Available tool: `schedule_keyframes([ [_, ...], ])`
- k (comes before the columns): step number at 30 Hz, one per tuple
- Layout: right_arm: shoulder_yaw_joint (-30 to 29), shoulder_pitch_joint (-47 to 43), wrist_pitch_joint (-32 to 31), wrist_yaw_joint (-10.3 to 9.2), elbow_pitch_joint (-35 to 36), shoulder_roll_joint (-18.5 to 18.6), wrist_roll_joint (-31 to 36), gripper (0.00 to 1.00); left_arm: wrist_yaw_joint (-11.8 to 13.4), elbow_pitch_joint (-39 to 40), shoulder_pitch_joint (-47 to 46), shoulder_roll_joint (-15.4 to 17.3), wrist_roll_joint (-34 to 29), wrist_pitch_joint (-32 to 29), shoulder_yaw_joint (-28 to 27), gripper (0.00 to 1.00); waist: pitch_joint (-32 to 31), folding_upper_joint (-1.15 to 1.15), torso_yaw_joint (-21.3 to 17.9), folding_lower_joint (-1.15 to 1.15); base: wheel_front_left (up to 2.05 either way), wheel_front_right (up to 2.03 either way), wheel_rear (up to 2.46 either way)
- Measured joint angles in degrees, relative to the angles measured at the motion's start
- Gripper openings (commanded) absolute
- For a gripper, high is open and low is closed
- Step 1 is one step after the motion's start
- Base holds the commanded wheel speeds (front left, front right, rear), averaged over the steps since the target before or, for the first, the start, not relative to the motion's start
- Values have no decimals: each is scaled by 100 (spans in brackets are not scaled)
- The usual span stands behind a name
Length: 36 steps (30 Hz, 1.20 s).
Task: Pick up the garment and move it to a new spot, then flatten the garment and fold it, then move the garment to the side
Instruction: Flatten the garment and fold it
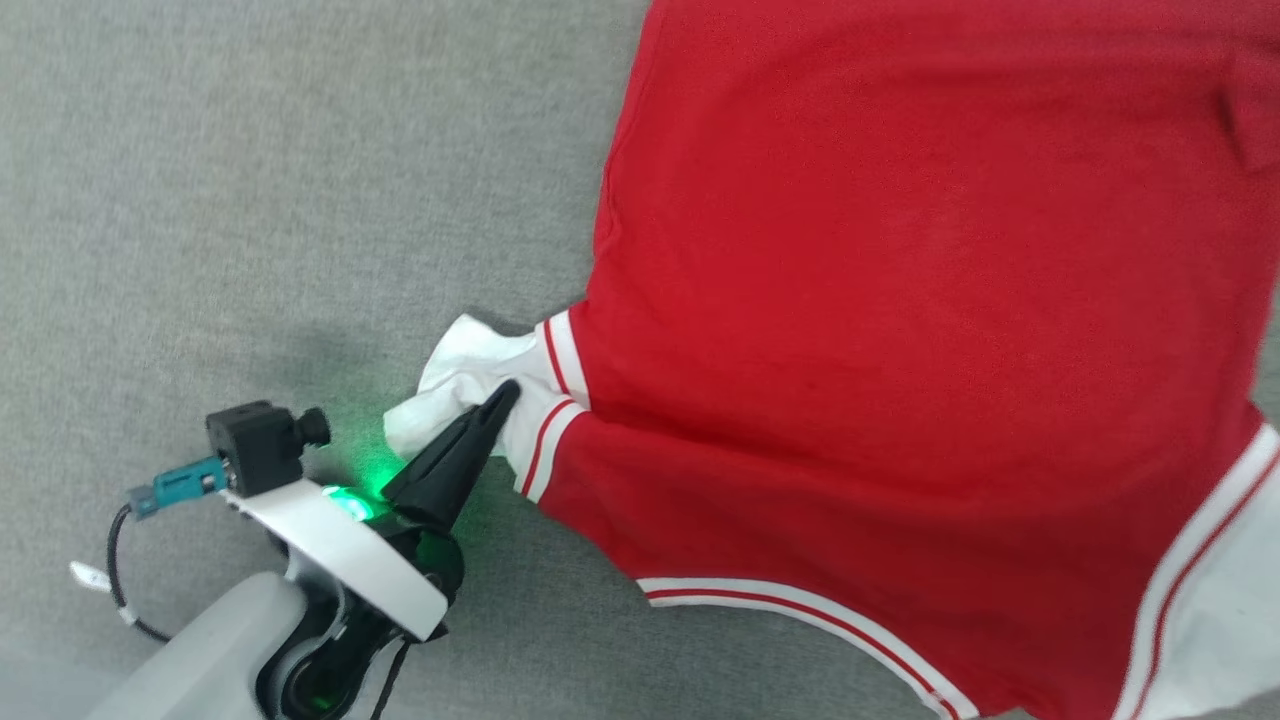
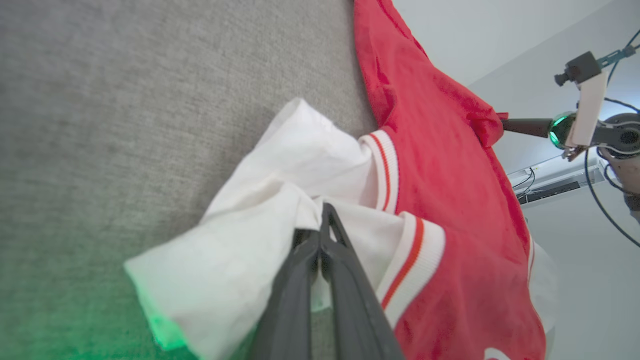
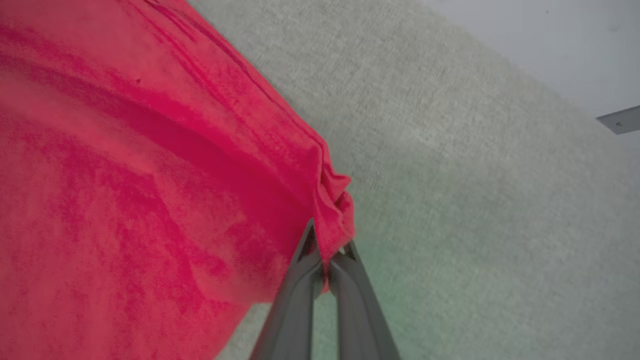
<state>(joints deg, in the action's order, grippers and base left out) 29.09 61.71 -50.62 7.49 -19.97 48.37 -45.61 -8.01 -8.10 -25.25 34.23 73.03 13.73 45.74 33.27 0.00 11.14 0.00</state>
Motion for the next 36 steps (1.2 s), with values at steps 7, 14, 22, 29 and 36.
schedule_keyframes([
  [7,-308,-1973,-34,0,1421,661,-664,0,254,26,442,276,137,52,-226,0,-582,0,-302,0,0,0,0],
  [14,-700,-3988,-255,0,2580,825,-872,0,434,257,776,424,163,85,-372,0,-999,0,-548,0,0,0,0],
  [22,-1020,-5810,-672,0,3560,343,-645,0,559,436,912,482,162,96,-472,0,-1165,0,-656,0,0,0,0],
  [29,-1446,-6232,-620,0,3894,-358,-92,71,610,501,1044,433,155,100,-535,0,-1201,0,-671,0,0,0,0],
  [36,-2306,-6274,-818,0,4517,-560,-81,100,625,550,1143,423,153,115,-615,0,-1249,0,-715,0,0,0,0],
])
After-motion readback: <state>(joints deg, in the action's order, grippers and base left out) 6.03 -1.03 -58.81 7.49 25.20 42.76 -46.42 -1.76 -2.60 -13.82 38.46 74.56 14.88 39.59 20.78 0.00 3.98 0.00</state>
